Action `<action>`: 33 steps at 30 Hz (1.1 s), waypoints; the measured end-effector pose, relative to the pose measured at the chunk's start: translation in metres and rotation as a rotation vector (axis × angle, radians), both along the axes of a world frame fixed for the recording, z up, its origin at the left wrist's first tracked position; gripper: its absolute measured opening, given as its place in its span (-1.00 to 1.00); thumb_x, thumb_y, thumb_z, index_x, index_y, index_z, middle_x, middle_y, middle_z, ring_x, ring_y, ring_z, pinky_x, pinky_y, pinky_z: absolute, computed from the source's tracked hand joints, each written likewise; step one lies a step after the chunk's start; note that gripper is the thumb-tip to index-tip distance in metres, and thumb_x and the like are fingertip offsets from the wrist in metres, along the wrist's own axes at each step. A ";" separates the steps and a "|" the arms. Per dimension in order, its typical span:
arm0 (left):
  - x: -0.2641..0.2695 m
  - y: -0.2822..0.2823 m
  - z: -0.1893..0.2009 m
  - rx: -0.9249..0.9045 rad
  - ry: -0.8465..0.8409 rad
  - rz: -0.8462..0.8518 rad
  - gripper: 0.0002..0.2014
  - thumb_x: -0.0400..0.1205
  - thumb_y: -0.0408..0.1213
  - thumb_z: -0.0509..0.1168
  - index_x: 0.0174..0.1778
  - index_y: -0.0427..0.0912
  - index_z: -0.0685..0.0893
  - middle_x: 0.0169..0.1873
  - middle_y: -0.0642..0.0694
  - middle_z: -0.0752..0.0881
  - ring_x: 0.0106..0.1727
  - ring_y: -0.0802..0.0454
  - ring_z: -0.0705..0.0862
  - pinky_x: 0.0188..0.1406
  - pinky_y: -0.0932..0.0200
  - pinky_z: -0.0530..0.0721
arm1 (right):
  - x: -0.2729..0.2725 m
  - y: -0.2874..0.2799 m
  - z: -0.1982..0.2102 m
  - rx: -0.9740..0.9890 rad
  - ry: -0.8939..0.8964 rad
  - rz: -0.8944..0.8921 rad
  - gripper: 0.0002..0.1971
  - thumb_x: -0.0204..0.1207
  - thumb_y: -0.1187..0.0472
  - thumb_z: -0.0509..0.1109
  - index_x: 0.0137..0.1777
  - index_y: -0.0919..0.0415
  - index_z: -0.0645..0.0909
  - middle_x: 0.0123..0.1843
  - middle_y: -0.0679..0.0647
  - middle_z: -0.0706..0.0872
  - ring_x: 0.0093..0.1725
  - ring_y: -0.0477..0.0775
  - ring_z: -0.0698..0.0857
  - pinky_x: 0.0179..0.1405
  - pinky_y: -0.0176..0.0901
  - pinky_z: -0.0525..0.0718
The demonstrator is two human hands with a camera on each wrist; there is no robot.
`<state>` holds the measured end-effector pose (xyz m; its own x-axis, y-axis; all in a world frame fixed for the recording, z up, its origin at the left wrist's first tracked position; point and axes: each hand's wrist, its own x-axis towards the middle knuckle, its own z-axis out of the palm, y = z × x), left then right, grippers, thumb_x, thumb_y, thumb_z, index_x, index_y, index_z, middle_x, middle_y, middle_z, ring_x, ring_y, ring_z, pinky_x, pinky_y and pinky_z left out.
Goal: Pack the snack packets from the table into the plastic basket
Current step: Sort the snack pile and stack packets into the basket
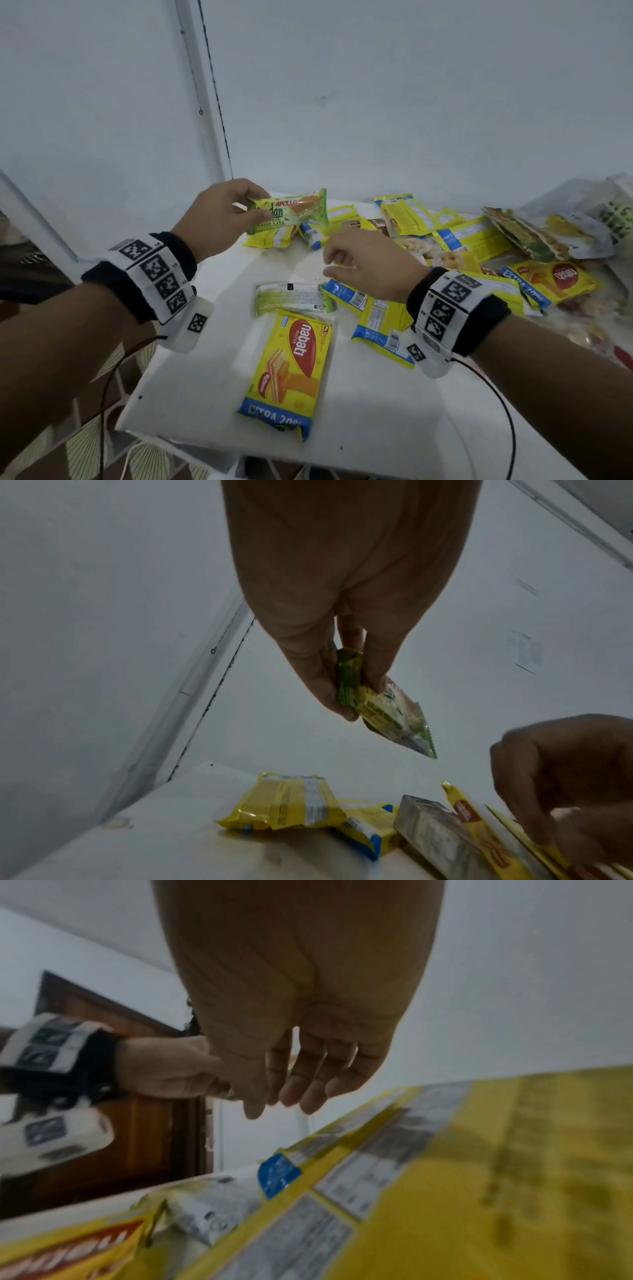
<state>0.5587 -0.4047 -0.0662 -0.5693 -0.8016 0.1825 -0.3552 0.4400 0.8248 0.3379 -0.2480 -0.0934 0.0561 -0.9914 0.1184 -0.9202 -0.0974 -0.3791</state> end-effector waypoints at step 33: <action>0.004 -0.017 -0.003 -0.015 -0.003 -0.039 -0.84 0.59 -0.24 0.54 0.05 -0.07 0.77 -0.05 -0.09 0.79 -0.26 0.00 0.79 -0.43 0.44 0.53 | 0.049 -0.060 -0.010 0.347 0.215 0.125 -0.58 0.70 0.10 0.26 0.55 -0.03 0.39 -0.02 0.05 0.66 0.04 0.21 0.68 -0.01 0.08 0.65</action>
<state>0.5628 -0.4217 -0.0694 -0.6003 -0.7763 0.1925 -0.3398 0.4654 0.8173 0.3864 -0.3076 -0.1035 0.1651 -0.9544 -0.2486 -0.9712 -0.1134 -0.2097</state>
